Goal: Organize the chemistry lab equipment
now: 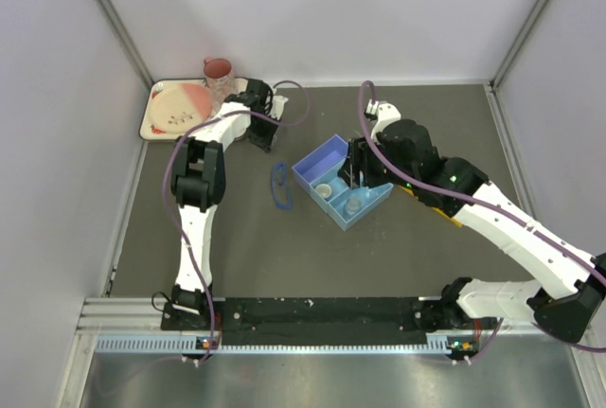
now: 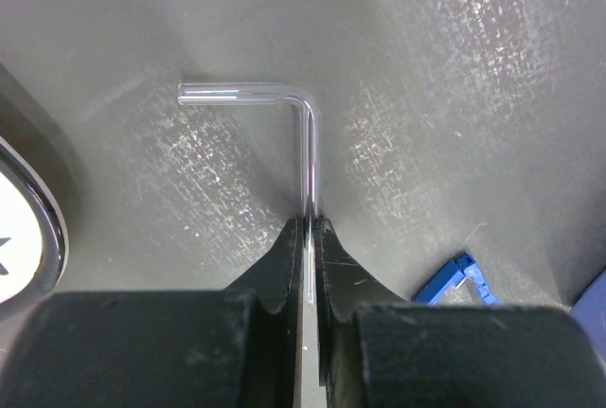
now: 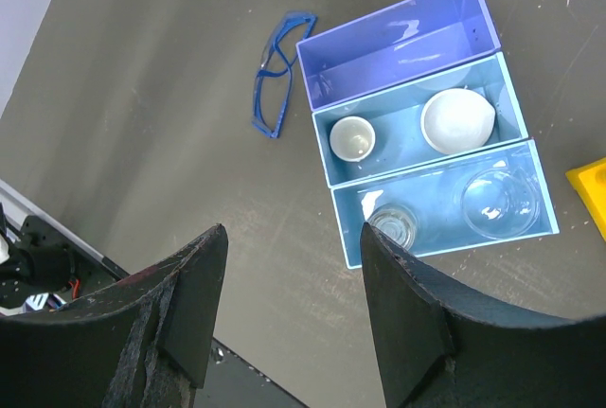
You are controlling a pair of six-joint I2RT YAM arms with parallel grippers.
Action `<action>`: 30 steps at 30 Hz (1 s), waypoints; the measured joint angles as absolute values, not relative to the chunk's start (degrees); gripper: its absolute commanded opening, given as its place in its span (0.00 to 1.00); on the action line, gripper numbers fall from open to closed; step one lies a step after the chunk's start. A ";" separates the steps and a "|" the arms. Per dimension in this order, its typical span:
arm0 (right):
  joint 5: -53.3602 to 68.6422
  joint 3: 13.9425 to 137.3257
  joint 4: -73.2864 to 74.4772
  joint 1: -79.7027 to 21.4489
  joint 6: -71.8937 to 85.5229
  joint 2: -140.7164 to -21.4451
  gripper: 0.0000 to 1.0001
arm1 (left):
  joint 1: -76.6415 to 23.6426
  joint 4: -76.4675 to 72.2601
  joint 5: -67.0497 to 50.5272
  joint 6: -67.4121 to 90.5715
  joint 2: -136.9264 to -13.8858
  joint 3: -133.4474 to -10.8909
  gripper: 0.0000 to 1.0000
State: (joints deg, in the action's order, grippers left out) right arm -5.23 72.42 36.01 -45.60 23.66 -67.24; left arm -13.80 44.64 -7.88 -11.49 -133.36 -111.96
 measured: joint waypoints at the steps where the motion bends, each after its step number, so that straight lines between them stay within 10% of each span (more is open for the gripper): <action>1: -5.23 72.42 36.01 -45.60 23.66 -67.24 0.59 | -13.80 44.60 -7.88 -11.49 -133.25 -111.90 0.00; 30: -10.13 72.42 37.76 -45.63 22.52 -66.26 0.60 | -30.02 50.70 -5.50 -10.00 -117.99 -113.38 0.00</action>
